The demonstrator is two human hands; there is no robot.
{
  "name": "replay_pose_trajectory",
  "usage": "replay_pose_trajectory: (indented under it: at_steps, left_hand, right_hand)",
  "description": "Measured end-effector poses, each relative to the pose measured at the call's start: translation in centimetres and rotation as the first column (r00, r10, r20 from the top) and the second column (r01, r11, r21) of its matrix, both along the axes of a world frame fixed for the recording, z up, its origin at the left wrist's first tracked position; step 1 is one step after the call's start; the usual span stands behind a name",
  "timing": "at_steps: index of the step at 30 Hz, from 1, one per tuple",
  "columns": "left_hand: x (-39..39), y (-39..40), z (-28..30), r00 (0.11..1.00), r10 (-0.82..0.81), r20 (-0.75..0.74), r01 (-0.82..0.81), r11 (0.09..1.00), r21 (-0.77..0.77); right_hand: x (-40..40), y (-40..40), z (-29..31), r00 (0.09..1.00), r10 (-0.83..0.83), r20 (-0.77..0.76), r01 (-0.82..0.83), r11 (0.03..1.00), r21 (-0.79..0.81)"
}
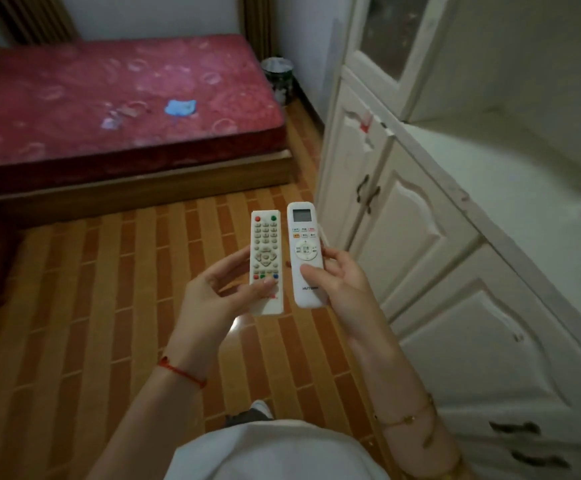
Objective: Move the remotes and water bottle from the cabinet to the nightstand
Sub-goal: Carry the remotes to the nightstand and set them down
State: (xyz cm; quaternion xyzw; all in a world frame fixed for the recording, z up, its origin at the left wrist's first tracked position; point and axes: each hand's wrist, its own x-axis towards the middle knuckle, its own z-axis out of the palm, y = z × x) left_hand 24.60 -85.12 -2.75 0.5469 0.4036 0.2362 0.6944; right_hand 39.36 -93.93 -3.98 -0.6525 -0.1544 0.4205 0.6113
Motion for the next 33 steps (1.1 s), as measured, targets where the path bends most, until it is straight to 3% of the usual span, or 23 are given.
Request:
replay_pose_trajectory:
  at_steps: [12, 17, 33]
  left_hand:
    - [-6.2, 12.8, -1.3, 0.921, 0.385, -0.060, -0.385, 0.923, 0.001]
    - [-6.7, 17.4, -2.0, 0.875, 0.478, -0.082, -0.480, 0.877, -0.010]
    - [-5.4, 39.7, -0.9, 0.615, 0.788, -0.014, -0.788, 0.614, -0.031]
  right_hand:
    - [-3.1, 18.0, -1.6, 0.911, 0.412, 0.009, -0.411, 0.911, -0.028]
    - [-3.4, 25.0, -2.4, 0.868, 0.497, -0.024, -0.497, 0.867, -0.022]
    - [-3.2, 54.0, -1.2, 0.622, 0.783, 0.020, -0.782, 0.622, -0.034]
